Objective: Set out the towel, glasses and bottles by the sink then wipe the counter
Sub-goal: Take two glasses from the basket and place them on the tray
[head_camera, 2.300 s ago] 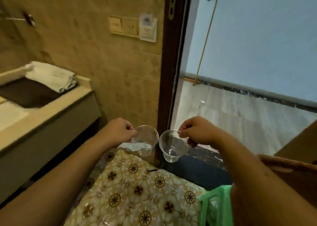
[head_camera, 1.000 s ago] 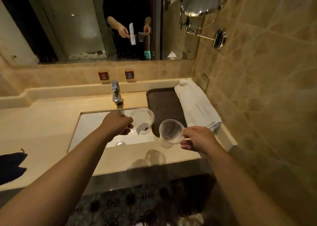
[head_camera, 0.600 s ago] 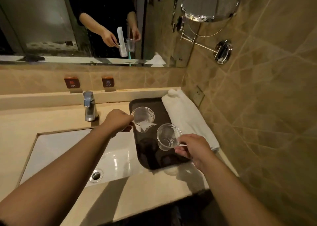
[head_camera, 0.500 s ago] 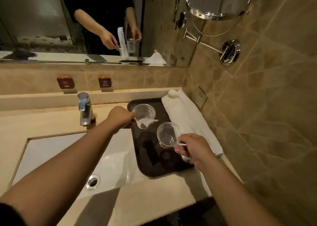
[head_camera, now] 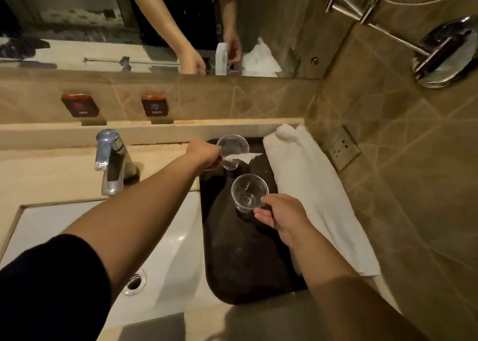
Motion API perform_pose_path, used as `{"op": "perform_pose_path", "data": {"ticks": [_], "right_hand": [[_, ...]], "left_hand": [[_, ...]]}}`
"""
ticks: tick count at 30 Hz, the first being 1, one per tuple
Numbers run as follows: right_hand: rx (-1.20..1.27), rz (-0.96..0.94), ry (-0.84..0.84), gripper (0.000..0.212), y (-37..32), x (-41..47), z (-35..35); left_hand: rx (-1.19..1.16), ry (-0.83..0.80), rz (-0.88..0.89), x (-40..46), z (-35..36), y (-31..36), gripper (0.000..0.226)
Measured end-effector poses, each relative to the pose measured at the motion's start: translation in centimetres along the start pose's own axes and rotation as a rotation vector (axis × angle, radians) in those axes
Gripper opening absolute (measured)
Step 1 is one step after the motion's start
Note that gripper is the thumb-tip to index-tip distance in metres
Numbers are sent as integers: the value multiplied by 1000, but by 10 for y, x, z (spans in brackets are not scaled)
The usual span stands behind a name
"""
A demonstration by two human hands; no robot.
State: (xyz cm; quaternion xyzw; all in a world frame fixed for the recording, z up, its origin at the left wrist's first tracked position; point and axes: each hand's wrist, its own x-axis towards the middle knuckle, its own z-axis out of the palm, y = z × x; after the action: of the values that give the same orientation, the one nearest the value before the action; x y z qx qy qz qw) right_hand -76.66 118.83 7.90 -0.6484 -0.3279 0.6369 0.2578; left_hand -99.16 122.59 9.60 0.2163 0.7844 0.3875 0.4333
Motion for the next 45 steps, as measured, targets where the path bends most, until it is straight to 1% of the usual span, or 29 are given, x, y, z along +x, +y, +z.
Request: {"op": "perform_pose_path", "data": {"ticks": [5, 9, 12, 14, 20, 27, 30, 33, 36, 39, 42, 45], "right_hand": [[7, 8, -27, 5, -13, 39, 9], [13, 15, -59, 5, -24, 63, 20], [25, 27, -74, 10, -28, 75, 28], [43, 30, -75, 9, -30, 81, 32], [10, -30, -46, 8, -27, 85, 32], [15, -39, -37, 11, -24, 77, 29], [-7, -30, -2, 12, -26, 70, 28], [-44, -24, 31, 18, -24, 58, 23], [-72, -19, 64, 18, -16, 38, 17], [-125, -18, 86, 20, -2, 13, 14], [-237, -74, 91, 21, 16, -13, 10], [-358, -170, 102, 15, 34, -45, 3]], "left_hand": [[28, 19, -26, 19, 21, 6, 11], [-19, 27, -26, 36, 29, 11, 14], [-88, 14, -54, 43, 36, 14, 7], [-70, 6, -48, 48, 39, 15, 11], [-60, 35, -40, 55, 37, 16, 9], [-81, 19, -16, 54, 36, 15, 23], [-88, 26, 4, 43, 27, 15, 27], [21, -13, 55, 28, 11, 5, 26], [161, -105, 115, 9, -7, -14, 26], [284, -163, 233, -14, -18, -39, 22], [455, -246, 365, -37, -20, -66, 20], [612, -356, 452, -61, -18, -81, 20]]}}
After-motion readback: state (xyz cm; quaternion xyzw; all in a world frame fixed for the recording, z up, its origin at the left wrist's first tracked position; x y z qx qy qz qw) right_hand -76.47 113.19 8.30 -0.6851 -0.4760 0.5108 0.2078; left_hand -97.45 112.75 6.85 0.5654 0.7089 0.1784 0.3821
